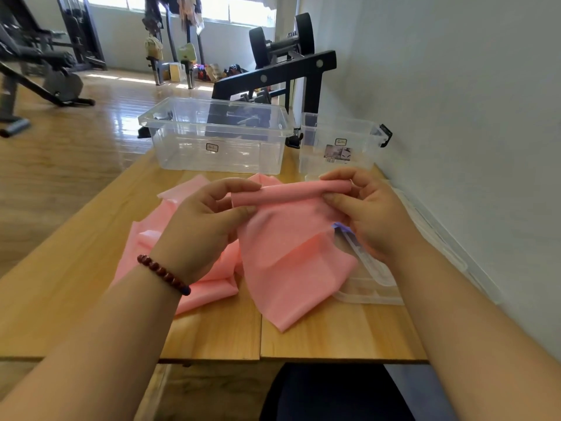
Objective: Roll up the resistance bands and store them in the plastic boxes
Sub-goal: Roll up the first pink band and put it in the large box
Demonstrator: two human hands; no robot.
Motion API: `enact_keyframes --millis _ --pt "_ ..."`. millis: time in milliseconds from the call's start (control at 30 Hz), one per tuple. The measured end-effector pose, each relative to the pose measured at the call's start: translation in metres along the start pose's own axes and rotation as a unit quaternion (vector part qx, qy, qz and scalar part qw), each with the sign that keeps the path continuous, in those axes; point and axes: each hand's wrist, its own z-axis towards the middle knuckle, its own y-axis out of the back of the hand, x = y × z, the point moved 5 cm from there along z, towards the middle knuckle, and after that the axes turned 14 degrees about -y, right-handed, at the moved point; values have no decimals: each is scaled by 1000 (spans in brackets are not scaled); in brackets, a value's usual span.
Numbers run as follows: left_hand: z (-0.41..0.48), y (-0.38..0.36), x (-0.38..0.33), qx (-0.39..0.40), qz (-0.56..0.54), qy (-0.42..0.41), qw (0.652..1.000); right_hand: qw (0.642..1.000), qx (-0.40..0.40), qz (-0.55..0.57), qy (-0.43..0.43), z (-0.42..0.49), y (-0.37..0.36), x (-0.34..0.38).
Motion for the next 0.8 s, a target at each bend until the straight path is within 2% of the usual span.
enact_keyframes --millis 100,267,367,633,800 --pt "-6 0 -1 -17 -13 0 1000 1000 9 21 -17 -2 -4 -1" --pt "-13 8 -3 -27 58 -20 998 1000 6 11 -15 -9 -9 2" --pt "-15 8 -4 -17 55 -17 998 1000 -19 -11 -1 -11 -8 2" --pt "-17 7 -3 -25 24 10 999 996 -15 -83 15 -15 -8 7" --pt "-18 4 -4 -32 9 18 999 997 -20 -65 19 -17 -7 6"
